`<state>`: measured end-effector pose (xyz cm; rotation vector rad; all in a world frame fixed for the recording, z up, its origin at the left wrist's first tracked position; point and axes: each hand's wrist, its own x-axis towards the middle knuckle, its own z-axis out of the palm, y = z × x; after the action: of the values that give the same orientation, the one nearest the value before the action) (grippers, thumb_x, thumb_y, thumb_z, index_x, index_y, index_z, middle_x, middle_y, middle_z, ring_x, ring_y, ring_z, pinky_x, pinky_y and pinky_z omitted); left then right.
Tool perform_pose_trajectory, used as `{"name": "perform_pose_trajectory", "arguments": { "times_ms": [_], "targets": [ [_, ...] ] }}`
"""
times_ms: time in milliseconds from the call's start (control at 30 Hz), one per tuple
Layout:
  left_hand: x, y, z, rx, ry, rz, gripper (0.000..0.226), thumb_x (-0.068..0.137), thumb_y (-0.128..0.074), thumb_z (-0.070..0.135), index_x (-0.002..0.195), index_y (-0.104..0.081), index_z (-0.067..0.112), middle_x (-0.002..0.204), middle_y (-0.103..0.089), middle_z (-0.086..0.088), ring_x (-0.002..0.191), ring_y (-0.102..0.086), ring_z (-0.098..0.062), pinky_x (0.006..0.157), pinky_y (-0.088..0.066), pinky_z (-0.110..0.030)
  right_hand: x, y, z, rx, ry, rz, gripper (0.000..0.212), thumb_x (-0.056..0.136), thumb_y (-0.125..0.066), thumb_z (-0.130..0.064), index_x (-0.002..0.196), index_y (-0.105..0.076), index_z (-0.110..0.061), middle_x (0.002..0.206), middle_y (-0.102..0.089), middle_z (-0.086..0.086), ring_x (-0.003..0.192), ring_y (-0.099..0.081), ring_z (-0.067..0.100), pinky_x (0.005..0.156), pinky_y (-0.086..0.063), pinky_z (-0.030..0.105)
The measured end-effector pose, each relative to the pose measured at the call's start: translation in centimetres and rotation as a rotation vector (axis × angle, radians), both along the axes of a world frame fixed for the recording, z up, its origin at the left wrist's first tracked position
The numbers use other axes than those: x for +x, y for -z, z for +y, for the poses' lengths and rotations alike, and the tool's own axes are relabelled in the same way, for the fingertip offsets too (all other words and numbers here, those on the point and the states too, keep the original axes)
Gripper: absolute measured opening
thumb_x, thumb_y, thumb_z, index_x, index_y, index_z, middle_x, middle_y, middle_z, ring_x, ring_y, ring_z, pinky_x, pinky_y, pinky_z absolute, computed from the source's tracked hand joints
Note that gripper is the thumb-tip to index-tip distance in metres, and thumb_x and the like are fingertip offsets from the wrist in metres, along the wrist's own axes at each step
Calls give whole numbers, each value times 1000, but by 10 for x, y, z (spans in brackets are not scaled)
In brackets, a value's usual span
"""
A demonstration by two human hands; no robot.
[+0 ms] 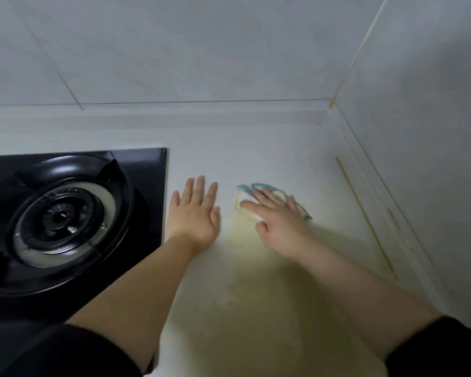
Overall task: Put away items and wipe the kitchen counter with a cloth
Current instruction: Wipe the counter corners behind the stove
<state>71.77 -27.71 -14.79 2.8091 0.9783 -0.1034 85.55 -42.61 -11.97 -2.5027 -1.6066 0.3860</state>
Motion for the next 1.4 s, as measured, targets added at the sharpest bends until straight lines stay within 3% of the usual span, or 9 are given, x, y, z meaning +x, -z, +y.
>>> {"name": "perform_pose_trajectory", "arguments": {
  "times_ms": [133, 300, 433, 533, 700, 833, 1033, 1233, 1400],
  "targets": [
    [0, 4, 1, 4, -13, -3, 58, 98, -14, 40, 153, -1, 28, 160, 10, -2, 146, 13, -22, 118, 3, -44, 38, 4, -23, -52, 128, -193, 74, 76, -10, -45, 145, -31, -26, 158, -20, 1, 146, -11, 14, 115, -1, 51],
    [14, -6, 2, 7, 2, -49, 60, 92, -12, 42, 149, -19, 24, 160, -1, -5, 147, 7, -26, 115, -3, -49, 107, 6, 20, -153, 358, -269, 56, 93, -35, -35, 145, -28, -16, 155, -23, 13, 144, -15, 25, 115, -5, 49],
    [67, -19, -3, -23, 109, -92, 78, 81, 7, 52, 152, -10, 25, 161, 2, -4, 147, 6, -27, 116, -3, -46, 146, -3, 49, -238, 468, -344, 57, 93, -35, -35, 143, -32, -8, 149, -29, 17, 134, -28, 31, 108, -23, 41],
    [113, -20, -17, -107, 150, 31, 59, 98, -8, 49, 152, 1, 28, 160, 12, -3, 146, 13, -27, 117, -1, -48, 154, -9, 48, -275, 475, -367, 59, 93, -37, -32, 144, -31, -2, 151, -26, 17, 132, -30, 33, 107, -27, 38],
    [129, -16, -31, -147, 145, 185, 60, 99, -11, 51, 150, 12, 31, 157, 24, -3, 143, 24, -29, 115, 5, -54, 114, -17, -17, -364, 438, -360, 50, 91, -40, -25, 134, -41, 1, 137, -41, 18, 121, -39, 31, 100, -32, 36],
    [129, -19, -30, -177, 142, 200, 60, 99, -12, 50, 150, 13, 32, 156, 26, -3, 142, 25, -29, 115, 7, -54, 76, -16, -67, -388, 442, -339, 56, 93, -37, -23, 142, -28, 1, 142, -35, 19, 121, -38, 31, 99, -32, 37],
    [130, -16, -29, -161, 143, 191, 60, 99, -14, 51, 150, 12, 32, 156, 25, -3, 143, 25, -28, 115, 6, -54, 119, 7, -24, -447, 481, -346, 49, 91, -35, -18, 135, -39, 4, 141, -35, 22, 121, -36, 36, 101, -32, 39],
    [131, -13, -28, -149, 141, 192, 60, 99, -13, 51, 150, 14, 33, 156, 26, -3, 142, 25, -28, 115, 6, -54, 166, -5, 47, -348, 527, -320, 49, 94, -36, -17, 140, -33, 0, 146, -31, 18, 128, -32, 34, 107, -28, 37],
    [131, -17, -28, -165, 146, 205, 60, 99, -14, 52, 150, 12, 33, 156, 25, -2, 143, 24, -28, 114, 7, -55, 141, -9, -5, -266, 461, -295, 56, 93, -39, -22, 143, -30, 1, 149, -28, 16, 129, -31, 33, 107, -26, 37]
  ]
}}
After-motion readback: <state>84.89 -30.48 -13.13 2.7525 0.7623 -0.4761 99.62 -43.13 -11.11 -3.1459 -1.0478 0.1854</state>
